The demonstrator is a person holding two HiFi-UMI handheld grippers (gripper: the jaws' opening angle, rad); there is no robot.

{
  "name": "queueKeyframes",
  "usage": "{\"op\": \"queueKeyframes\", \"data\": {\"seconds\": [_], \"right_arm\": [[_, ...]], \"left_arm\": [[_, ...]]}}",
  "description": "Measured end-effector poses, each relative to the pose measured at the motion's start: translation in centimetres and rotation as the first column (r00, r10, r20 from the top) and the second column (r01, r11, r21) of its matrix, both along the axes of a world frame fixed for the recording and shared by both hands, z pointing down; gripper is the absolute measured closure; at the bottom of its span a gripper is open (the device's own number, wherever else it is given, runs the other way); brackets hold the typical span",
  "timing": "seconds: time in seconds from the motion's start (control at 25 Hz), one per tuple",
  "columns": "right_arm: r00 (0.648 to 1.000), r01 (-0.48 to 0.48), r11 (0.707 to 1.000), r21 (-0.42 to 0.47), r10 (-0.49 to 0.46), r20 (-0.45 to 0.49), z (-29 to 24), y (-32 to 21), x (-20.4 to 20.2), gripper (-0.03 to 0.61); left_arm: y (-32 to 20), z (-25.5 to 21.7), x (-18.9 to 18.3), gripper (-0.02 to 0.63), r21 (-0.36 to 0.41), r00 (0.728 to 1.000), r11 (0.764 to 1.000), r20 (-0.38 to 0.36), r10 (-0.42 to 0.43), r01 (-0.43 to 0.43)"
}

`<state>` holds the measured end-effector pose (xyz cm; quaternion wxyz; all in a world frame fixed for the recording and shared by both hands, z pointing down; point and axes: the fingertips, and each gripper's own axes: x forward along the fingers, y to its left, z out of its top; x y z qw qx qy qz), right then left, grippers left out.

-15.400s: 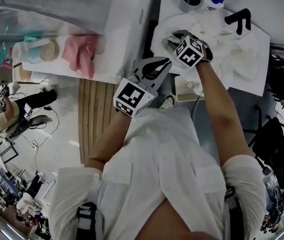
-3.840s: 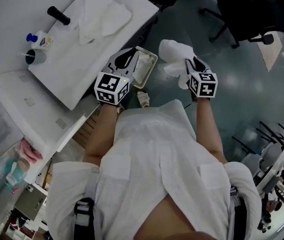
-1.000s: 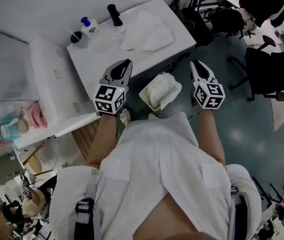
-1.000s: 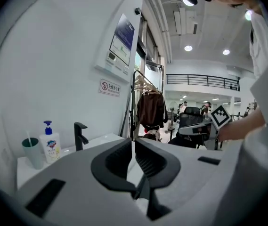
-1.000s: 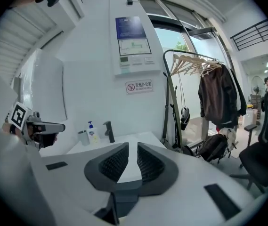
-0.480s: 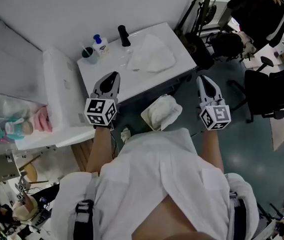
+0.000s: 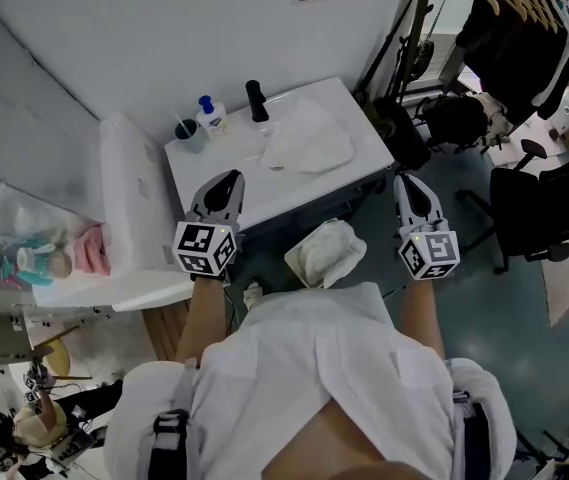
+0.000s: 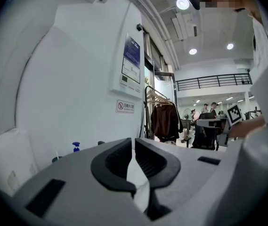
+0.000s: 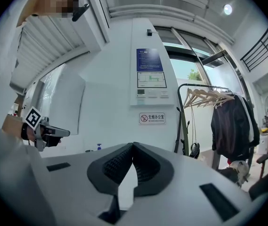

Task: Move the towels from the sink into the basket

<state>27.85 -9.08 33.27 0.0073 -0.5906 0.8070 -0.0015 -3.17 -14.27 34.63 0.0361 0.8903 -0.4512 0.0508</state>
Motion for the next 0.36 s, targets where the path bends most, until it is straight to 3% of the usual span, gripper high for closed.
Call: {"op": "queueKeyframes", "data": {"seconds": [0.36], "right_arm": [[1.0,0.013,1.0,-0.003,-0.013,-0.007,0.32,-0.9,-0.46,0.551]], "left_arm": [[0.03,-0.86,-0.84,0.584,0.014,1.0,1.0,-0.005,-0.024,0.024]]}}
